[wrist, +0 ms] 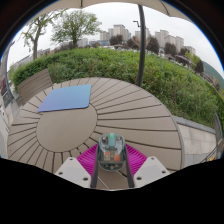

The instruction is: Arrange mouse

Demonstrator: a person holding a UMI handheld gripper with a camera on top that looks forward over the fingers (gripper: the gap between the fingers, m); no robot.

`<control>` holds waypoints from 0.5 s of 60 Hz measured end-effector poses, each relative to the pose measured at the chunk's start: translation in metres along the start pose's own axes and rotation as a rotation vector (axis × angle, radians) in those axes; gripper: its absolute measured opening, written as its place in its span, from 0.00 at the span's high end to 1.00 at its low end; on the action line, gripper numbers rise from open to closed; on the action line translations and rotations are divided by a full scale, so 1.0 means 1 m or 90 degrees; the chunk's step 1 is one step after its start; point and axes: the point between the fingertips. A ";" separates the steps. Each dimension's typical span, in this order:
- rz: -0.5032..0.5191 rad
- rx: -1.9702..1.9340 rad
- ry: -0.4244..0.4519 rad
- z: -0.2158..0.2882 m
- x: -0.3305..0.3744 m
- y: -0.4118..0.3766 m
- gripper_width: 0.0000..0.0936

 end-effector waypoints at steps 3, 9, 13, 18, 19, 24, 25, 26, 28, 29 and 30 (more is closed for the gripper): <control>-0.011 0.015 -0.009 0.002 0.000 0.006 0.58; 0.005 0.007 -0.001 0.042 -0.003 -0.004 0.60; 0.027 0.015 0.035 0.094 -0.006 -0.019 0.60; 0.071 0.001 0.075 0.159 -0.025 -0.057 0.60; 0.082 -0.006 0.081 0.169 -0.030 -0.067 0.60; 0.122 -0.014 0.111 0.215 -0.058 -0.114 0.60; 0.122 -0.005 0.116 0.217 -0.072 -0.123 0.60; 0.123 0.003 0.120 0.220 -0.082 -0.131 0.60; 0.126 0.015 0.126 0.224 -0.099 -0.147 0.60; 0.126 0.020 0.128 0.224 -0.110 -0.155 0.60; 0.127 0.025 0.129 0.223 -0.117 -0.160 0.59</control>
Point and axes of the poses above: the point between the fingertips, and its own axes, seen from behind it with the camera up: y to the right, z up, x backward, against the way the camera looks, and after that the axes turned 11 degrees about y, right-handed
